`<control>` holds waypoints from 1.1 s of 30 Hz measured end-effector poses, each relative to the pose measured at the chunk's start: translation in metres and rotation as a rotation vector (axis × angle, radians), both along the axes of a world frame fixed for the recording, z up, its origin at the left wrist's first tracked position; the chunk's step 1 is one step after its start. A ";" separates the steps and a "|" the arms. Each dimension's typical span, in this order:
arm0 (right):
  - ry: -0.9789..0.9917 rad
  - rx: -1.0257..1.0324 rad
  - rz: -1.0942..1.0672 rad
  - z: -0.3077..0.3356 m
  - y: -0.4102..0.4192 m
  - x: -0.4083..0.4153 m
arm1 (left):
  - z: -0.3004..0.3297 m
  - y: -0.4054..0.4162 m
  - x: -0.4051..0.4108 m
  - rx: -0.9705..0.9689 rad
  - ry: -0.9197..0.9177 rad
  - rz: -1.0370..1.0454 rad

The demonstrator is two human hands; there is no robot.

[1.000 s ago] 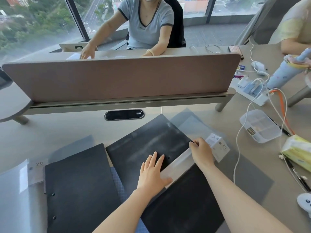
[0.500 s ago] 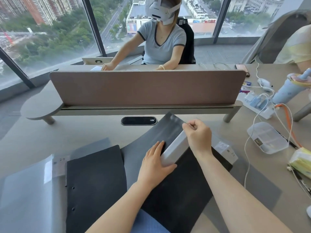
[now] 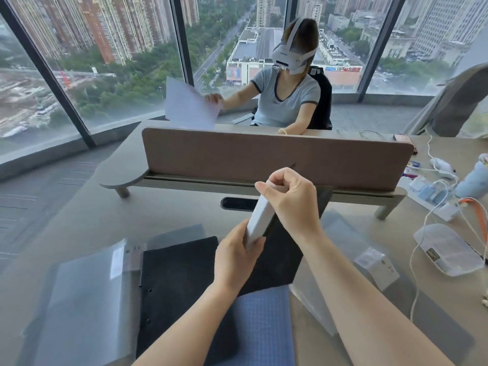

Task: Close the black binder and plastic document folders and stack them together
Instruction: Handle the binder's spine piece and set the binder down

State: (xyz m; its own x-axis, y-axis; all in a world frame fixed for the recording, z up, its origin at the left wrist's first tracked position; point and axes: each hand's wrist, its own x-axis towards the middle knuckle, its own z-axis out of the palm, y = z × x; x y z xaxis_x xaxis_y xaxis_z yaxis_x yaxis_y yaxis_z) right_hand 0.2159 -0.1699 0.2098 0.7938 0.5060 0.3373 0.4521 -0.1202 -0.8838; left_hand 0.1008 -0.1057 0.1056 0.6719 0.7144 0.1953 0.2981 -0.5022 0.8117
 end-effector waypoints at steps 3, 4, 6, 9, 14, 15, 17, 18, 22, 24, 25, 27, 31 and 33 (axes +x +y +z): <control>-0.061 -0.016 0.056 0.006 0.013 -0.013 | 0.004 0.012 -0.010 -0.049 -0.065 0.068; -0.096 -0.010 0.068 0.007 0.016 -0.017 | 0.006 0.016 -0.014 -0.077 -0.092 0.089; -0.153 0.017 0.089 0.006 0.021 -0.023 | 0.008 0.026 -0.022 -0.152 -0.150 0.141; -0.115 0.079 0.055 0.001 0.023 -0.027 | 0.015 0.044 -0.033 -0.276 -0.219 0.184; 0.084 -0.080 -0.106 -0.037 0.025 -0.021 | 0.032 0.072 -0.056 -0.491 -0.324 0.224; 0.134 -0.122 -0.111 -0.047 0.024 -0.021 | 0.032 0.078 -0.061 -0.530 -0.331 0.245; 0.228 -0.197 -0.108 -0.062 0.022 -0.024 | 0.030 0.090 -0.071 -0.601 -0.332 0.287; 0.280 -0.218 -0.100 -0.069 0.021 -0.026 | 0.028 0.095 -0.076 -0.630 -0.328 0.304; 0.487 -0.282 -0.044 -0.097 0.022 -0.035 | 0.017 0.108 -0.096 -0.701 -0.315 0.366; 0.541 -0.320 -0.015 -0.114 0.023 -0.038 | 0.010 0.113 -0.105 -0.728 -0.284 0.379; 0.551 -0.342 -0.001 -0.124 0.024 -0.040 | 0.005 0.116 -0.110 -0.732 -0.262 0.387; 0.538 -0.361 0.033 -0.143 0.027 -0.046 | -0.005 0.119 -0.120 -0.722 -0.217 0.409; 0.570 -0.413 0.101 -0.169 0.028 -0.068 | -0.030 0.118 -0.141 -0.732 -0.126 0.456; 0.601 -0.452 0.117 -0.177 0.030 -0.078 | -0.045 0.118 -0.151 -0.727 -0.082 0.477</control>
